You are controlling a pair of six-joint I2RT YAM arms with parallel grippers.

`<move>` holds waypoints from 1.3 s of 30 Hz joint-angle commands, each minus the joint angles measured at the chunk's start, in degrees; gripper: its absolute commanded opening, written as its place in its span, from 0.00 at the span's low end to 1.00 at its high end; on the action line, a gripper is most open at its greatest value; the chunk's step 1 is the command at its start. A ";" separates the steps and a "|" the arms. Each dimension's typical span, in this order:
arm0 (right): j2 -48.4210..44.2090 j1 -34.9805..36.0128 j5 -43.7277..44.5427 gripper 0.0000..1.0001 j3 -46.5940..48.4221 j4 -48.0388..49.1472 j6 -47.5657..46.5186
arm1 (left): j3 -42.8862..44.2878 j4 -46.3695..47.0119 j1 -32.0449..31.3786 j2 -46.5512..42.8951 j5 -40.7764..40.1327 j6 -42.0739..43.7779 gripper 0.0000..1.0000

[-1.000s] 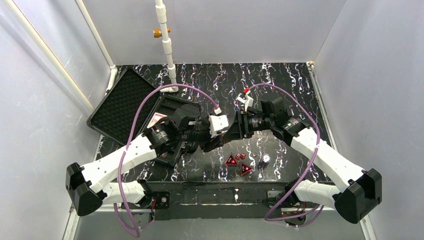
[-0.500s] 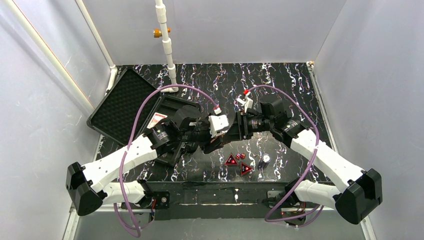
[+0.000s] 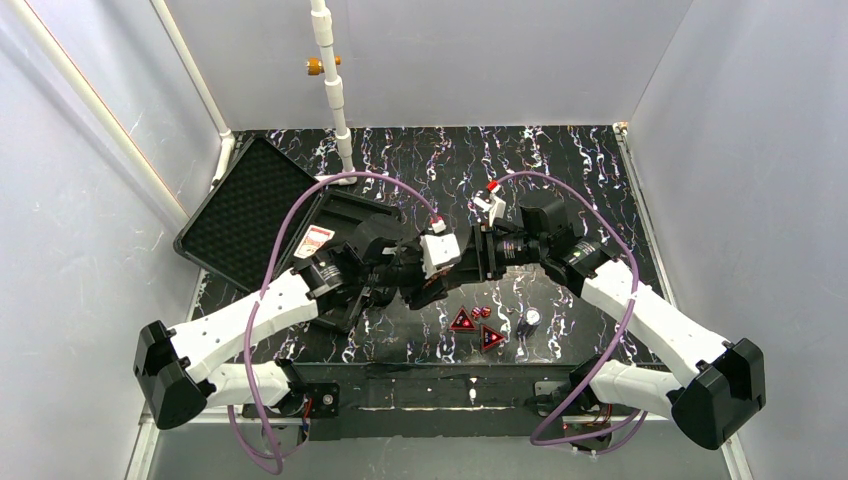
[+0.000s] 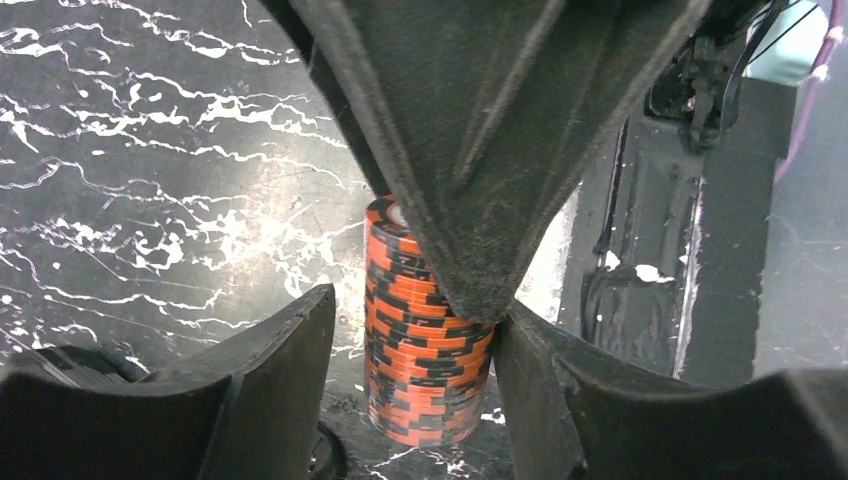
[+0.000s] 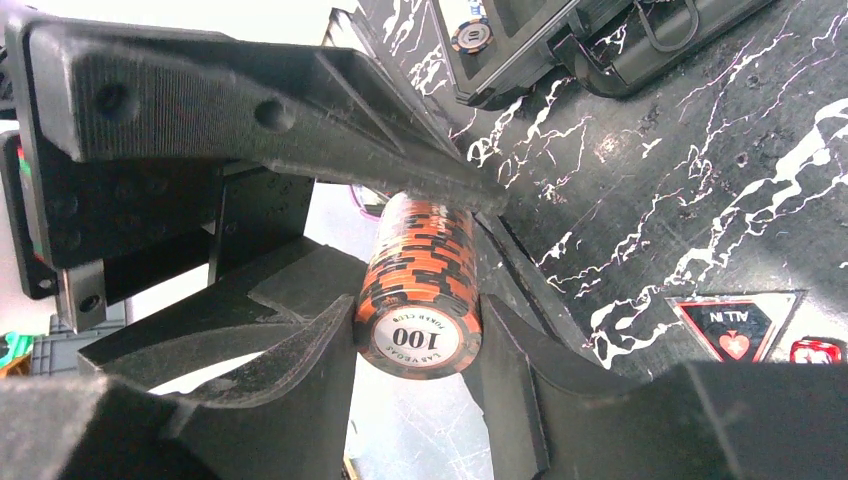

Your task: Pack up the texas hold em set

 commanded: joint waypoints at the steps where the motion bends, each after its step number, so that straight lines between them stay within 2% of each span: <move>1: -2.34 0.40 -2.73 0.01 0.10 5.27 0.87 | -0.25 0.83 -0.57 0.20 -0.63 0.96 0.44; 2: -2.32 0.42 -2.71 0.01 0.01 5.22 0.91 | -0.10 0.75 -0.65 0.38 -0.52 1.17 0.29; 5: -2.40 0.40 -2.38 0.01 -0.11 4.89 0.78 | 0.37 -0.24 -0.72 0.80 -0.63 1.39 0.06; 6: -2.44 0.40 -2.24 0.07 -0.04 4.73 0.65 | 0.53 -0.69 -0.68 0.82 -0.72 1.31 0.00; 7: -2.49 0.41 -2.22 0.14 -0.02 4.51 0.54 | 0.65 -1.11 -0.67 0.87 -0.96 1.13 0.00; 8: -2.49 0.45 -2.02 0.27 -0.02 4.25 0.32 | 0.63 -1.46 -0.65 0.81 -1.05 0.91 0.00; 10: -2.74 0.36 -0.48 0.61 0.19 3.25 -0.48 | 0.28 -1.83 -0.70 0.27 -1.30 0.16 0.00; 11: -2.88 0.40 0.33 0.70 0.35 2.58 -0.94 | -0.03 -1.92 -0.72 -0.11 -1.53 -0.29 0.00; 13: -3.16 0.38 2.35 0.83 0.86 0.98 -2.31 | -0.86 -2.01 -0.69 -1.00 -2.48 -1.31 0.00; 17: -3.58 0.40 7.70 0.97 2.62 -3.38 -5.22 | -2.72 -2.07 -0.65 -3.31 -7.46 -5.18 0.00; 24: -5.51 0.40 26.97 0.98 3.55 -10.96 -5.27 | -3.94 -3.85 -0.71 -5.47 -20.55 -21.24 0.00; 31: -8.70 0.40 47.20 0.98 -2.93 -4.69 5.95 | -3.80 -7.84 -0.65 -6.45 -33.37 -35.01 0.00; 35: -11.70 0.40 48.53 0.98 -7.48 5.62 3.15 | -0.12 -15.19 -0.60 -4.57 -39.65 -44.05 0.00; 38: -12.29 0.40 47.29 0.98 -9.23 10.84 1.65 | 4.81 -21.49 -0.58 -2.63 -39.79 -52.22 0.00; 39: -11.99 0.40 46.69 0.98 -9.34 11.93 1.54 | 5.94 -23.18 -0.56 -2.82 -38.28 -52.48 0.00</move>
